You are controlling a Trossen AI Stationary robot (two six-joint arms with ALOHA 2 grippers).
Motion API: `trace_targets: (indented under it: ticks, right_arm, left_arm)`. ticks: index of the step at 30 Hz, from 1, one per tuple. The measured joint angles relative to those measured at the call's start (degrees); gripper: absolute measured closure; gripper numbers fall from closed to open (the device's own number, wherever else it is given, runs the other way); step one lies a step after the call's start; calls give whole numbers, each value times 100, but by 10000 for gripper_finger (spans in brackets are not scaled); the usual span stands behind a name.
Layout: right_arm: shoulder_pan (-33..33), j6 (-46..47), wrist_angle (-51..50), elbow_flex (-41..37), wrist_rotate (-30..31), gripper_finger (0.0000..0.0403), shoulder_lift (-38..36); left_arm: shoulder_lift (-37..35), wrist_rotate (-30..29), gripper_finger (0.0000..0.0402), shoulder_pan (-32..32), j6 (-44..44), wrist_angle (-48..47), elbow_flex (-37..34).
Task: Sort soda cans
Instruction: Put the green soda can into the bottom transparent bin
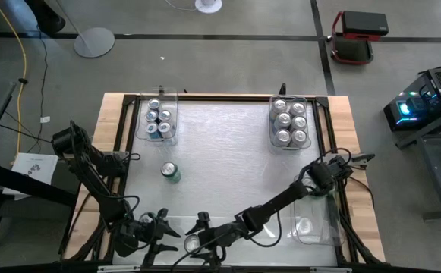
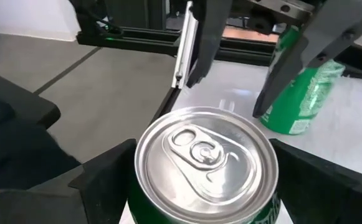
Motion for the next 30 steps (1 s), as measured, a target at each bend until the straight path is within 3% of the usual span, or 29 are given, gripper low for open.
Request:
trace_targets:
  ticks: [5,11,13,18,23,30]
  right_arm:
    - [-12,237,8,-2,309,71,6]
    - [49,289,122,-15,904,110,-14]
    - [139,206,50,-26,1426,112,-123]
    - [571,-249,-342,-22,3564,112,-778]
    - [1089,717,-2432,-4,4951,112,-1709]
    - [2136,5073,-7145,-7,6009,112,-2927]
  left_arm:
    - [0,-72,227,1,4,5,0]
    - [0,-102,227,-1,2,7,0]
    - [0,-102,227,-1,2,4,0]
    - [0,-184,227,-1,2,-4,0]
    - [0,-365,227,-3,92,4,0]
    - [0,-534,227,-5,341,4,0]
